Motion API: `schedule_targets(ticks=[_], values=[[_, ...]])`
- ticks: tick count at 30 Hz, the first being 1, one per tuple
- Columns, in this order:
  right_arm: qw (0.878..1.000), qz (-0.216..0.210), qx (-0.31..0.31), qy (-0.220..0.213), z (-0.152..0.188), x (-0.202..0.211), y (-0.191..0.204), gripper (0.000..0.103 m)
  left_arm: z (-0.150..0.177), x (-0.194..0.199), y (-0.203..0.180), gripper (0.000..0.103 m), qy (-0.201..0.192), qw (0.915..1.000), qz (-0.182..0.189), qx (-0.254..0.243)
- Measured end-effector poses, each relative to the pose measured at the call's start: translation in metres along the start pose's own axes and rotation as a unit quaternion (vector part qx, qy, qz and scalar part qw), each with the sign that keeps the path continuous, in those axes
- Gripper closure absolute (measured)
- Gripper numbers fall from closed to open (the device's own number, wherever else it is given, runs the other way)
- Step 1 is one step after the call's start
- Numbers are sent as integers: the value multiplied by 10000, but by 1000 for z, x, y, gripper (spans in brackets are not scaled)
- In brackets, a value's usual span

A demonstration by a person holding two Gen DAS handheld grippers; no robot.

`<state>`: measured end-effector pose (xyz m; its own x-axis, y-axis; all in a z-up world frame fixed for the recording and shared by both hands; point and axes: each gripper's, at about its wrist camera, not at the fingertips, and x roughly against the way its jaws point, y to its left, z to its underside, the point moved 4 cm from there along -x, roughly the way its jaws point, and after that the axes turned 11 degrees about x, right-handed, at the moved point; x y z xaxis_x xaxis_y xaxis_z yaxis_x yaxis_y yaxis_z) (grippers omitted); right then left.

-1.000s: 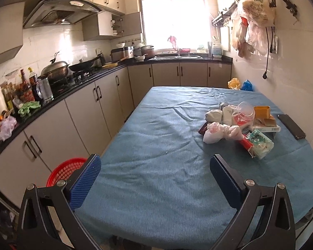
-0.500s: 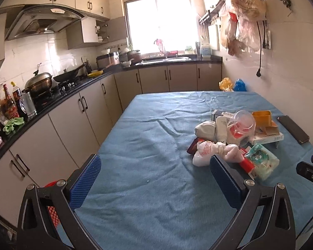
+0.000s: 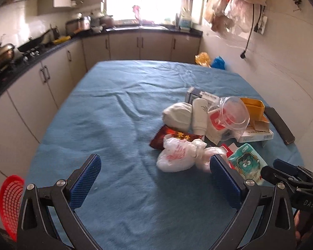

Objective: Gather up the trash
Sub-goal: 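Grasp the green-white tissue pack with the right gripper while the left gripper grasps the white-pink plastic bags, then carry both items to the red basket and open both grippers over it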

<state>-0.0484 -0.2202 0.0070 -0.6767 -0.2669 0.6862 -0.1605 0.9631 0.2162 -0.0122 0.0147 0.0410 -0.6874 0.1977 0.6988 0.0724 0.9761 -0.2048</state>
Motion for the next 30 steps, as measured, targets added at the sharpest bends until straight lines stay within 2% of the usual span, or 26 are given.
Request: schedule_targets(ticks=[3, 6, 9, 11, 13, 14, 16, 17, 19, 22, 30], values=[[9999, -82, -55, 49, -3, -8, -2, 15, -1, -18, -5, 0, 247, 9996, 104, -29], [9998, -128, -108, 98, -4, -15, -4, 16, -1, -34, -10, 9, 513, 9982, 315, 15], [9995, -174, -186, 162, -4, -21, -8, 20, 0, -49, -12, 24, 813, 9950, 553, 175], [9991, -251, -279, 210, -4, -25, -11, 24, 2, -54, -13, 44, 992, 9924, 687, 260], [9984, -356, -373, 250, -4, -28, -13, 33, 6, -56, -15, 50, 1058, 9913, 740, 263], [9980, -406, -401, 275, -4, -30, -13, 35, 7, -53, -17, 57, 1032, 9915, 759, 240], [9970, -535, -450, 337, -3, -33, -12, 57, 10, -49, -19, 62, 1021, 9917, 758, 207], [9965, -591, -466, 366, -3, -35, -10, 63, 10, -46, -18, 75, 990, 9922, 731, 217], [9950, -750, -527, 403, -2, -36, -7, 76, 12, -39, -15, 77, 971, 9924, 712, 238], [9958, -694, -475, 356, -1, -31, -3, 84, 14, -23, -6, 77, 886, 9923, 766, 392], [9986, -415, -312, 92, -5, 3, 20, 88, 16, 39, 34, 78, 312, 9949, 697, 659]])
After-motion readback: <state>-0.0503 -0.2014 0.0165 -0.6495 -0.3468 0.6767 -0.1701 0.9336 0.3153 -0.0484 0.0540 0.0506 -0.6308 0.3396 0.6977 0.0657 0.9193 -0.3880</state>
